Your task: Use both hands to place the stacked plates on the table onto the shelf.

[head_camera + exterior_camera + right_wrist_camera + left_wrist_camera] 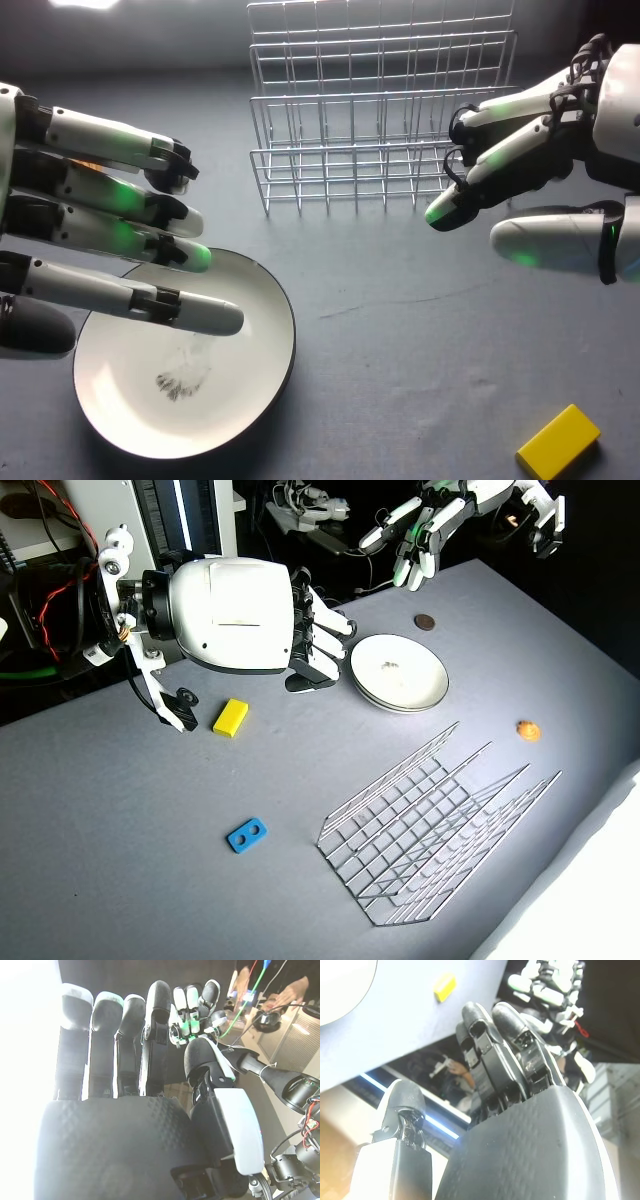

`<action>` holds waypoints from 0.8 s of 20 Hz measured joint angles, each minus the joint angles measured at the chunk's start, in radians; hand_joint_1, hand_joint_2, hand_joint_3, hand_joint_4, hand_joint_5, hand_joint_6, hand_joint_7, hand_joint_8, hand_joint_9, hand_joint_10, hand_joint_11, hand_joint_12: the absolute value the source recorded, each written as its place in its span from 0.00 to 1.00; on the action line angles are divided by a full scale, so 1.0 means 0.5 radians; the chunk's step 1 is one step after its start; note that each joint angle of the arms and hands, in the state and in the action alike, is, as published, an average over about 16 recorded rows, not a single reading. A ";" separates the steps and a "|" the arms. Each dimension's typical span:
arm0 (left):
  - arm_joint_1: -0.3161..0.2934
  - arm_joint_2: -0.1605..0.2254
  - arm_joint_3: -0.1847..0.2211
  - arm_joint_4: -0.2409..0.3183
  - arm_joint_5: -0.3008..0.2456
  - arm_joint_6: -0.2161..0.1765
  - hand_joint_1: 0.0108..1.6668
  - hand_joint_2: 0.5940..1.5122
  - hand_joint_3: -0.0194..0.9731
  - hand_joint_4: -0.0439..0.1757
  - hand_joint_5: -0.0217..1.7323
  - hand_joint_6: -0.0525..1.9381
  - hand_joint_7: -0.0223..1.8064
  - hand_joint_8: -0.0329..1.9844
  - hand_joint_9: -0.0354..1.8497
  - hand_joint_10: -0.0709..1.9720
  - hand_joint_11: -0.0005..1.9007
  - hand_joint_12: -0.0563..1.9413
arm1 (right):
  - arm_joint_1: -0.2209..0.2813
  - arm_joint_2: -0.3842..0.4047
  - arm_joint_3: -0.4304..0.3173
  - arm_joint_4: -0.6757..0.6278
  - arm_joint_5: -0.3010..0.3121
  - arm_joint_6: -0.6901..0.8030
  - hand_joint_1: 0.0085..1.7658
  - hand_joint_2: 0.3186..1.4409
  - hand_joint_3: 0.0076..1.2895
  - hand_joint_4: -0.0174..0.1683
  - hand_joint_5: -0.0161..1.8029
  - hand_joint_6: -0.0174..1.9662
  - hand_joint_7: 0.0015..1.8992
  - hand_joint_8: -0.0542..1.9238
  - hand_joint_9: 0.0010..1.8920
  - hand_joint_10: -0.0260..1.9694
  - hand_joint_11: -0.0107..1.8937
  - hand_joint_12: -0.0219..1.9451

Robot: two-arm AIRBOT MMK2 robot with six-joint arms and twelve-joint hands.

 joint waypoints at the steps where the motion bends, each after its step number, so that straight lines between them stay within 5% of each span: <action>1: 0.000 0.000 0.000 0.000 0.000 0.000 0.08 0.62 0.08 0.29 0.03 0.03 0.11 0.02 0.13 0.04 0.03 0.26 | 0.000 0.000 0.000 0.000 0.000 0.000 0.12 0.86 0.02 0.09 0.24 0.03 0.14 0.33 0.15 0.41 0.15 0.50; 8: 0.007 0.000 0.001 0.003 -0.001 0.000 0.05 0.59 0.07 0.26 0.04 0.03 0.08 0.02 0.08 0.03 0.02 0.15 | 0.000 0.000 0.000 -0.005 0.003 -0.001 0.11 0.85 0.02 0.09 0.20 0.02 0.12 0.20 0.12 0.23 0.09 0.38; 12: 0.015 0.000 0.009 0.000 -0.003 0.005 0.01 0.56 0.06 0.21 0.03 0.03 0.02 0.01 0.03 0.03 0.01 0.03 | 0.000 0.000 0.000 -0.030 0.007 -0.003 0.12 0.82 0.01 0.09 0.14 0.02 0.10 0.05 0.08 0.05 0.02 0.23; 16: 0.028 0.000 0.023 -0.008 -0.003 0.014 0.01 0.57 0.05 0.22 0.03 0.03 0.03 0.01 0.03 0.03 0.01 0.02 | 0.000 -0.004 0.000 -0.099 0.008 -0.004 0.17 0.79 0.01 0.09 0.12 0.02 0.09 0.04 0.07 0.02 0.02 0.21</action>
